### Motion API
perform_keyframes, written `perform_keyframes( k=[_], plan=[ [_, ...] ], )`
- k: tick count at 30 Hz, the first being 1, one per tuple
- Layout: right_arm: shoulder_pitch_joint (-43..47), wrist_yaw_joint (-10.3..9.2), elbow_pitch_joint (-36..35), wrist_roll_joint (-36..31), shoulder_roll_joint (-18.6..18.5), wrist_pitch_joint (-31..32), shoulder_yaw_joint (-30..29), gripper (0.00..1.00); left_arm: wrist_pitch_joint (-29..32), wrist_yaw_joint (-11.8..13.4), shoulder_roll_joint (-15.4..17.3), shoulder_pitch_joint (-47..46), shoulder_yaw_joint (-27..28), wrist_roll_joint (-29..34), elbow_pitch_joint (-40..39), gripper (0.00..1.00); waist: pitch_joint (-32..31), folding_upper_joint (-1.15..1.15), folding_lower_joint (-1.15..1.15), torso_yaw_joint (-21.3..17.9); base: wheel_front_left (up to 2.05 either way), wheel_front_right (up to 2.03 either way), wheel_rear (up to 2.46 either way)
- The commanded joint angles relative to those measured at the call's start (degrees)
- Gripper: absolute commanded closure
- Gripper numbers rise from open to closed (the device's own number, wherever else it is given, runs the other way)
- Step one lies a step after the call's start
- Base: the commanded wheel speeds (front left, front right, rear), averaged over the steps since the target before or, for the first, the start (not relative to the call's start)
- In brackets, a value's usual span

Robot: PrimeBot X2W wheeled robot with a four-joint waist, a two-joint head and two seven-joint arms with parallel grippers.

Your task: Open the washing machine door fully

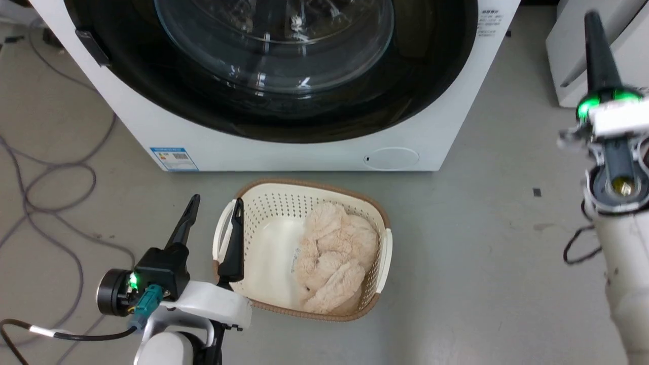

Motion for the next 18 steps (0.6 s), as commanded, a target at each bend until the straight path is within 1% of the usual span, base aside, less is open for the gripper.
perform_keyframes(
  k=[1,3,4,8,13,18],
  plan=[
    [-2.6,0.04,1.0,2.2,-0.7,-0.4,0.7,1.00,-0.6,-0.3,0.1,-1.1,-0.1,-0.6,-0.2,0.00,0.7,0.00,-0.01,0.1,0.00,0.00,0.00],
    [-5.7,0.04,3.1,4.1,-1.7,-0.4,3.0,1.00,-0.8,-0.4,0.1,-1.5,-0.2,-0.7,-0.4,0.00,1.4,0.00,-0.01,0.2,0.00,0.00,0.00],
    [-9.0,0.04,5.5,5.9,-2.5,0.1,5.8,1.00,-1.0,-0.5,0.1,-1.9,-0.2,-0.8,-0.5,0.00,2.1,0.00,-0.01,0.2,0.00,0.00,0.00],
    [-15.2,0.04,10.6,9.1,-3.9,1.5,11.6,1.00,-1.5,-0.9,0.1,-2.5,-0.8,-1.3,-0.3,0.00,2.7,0.00,-0.01,1.0,0.00,0.00,0.00],
    [-23.8,0.04,18.3,12.7,-3.8,4.1,19.4,1.00,-2.1,-0.9,0.1,-3.2,-0.3,-1.8,-0.5,0.00,4.7,0.00,-0.01,0.9,0.00,0.00,0.00],
    [-32.5,0.05,26.2,16.5,-2.4,7.1,25.5,1.00,-2.7,-1.0,0.1,-4.3,0.5,-2.0,-1.1,0.00,6.8,0.00,-0.01,0.6,0.00,0.00,0.00]
  ],
)
